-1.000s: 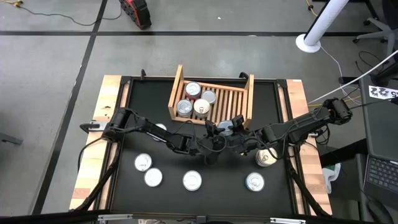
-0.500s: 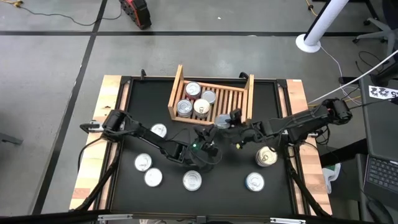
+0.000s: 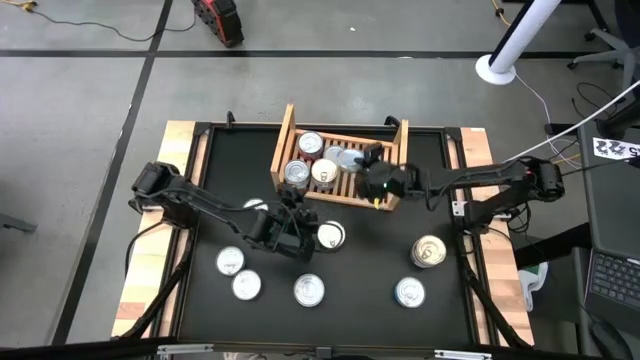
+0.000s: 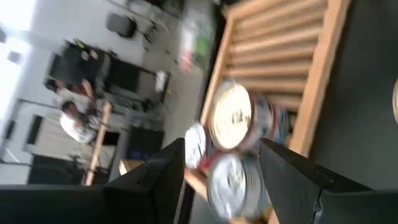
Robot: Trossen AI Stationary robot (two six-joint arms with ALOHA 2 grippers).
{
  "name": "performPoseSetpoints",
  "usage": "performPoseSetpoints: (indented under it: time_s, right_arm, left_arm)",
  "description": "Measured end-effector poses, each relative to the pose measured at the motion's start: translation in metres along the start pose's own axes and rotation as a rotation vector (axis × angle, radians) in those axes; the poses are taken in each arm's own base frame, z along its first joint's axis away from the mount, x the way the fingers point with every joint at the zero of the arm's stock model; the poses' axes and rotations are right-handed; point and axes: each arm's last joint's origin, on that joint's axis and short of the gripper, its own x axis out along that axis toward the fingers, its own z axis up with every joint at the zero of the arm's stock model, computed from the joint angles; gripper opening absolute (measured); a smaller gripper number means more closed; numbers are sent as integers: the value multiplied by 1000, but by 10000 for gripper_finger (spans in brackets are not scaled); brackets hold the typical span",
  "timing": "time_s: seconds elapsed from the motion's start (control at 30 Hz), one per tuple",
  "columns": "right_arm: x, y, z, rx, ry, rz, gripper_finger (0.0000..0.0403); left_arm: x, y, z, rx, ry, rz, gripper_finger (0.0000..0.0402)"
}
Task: Stack canned seafood by type on shelf
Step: Stack the green tuna can on top of the other green tuna can on the shelf
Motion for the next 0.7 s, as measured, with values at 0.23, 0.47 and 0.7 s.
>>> performPoseSetpoints:
  time_s: [0.23, 0.47, 0.7]
  right_arm:
    - [34, -24, -22, -1, -59, -6, 140]
    - [75, -25, -41, -21, -27, -12, 140]
    - [103, -18, -59, 0, -25, 52, 140]
  left_arm:
    - [1, 12, -19, 17, 119, -78, 199]
    - [12, 8, -30, 34, 169, -83, 199]
    - [18, 4, -39, 18, 200, -87, 199]
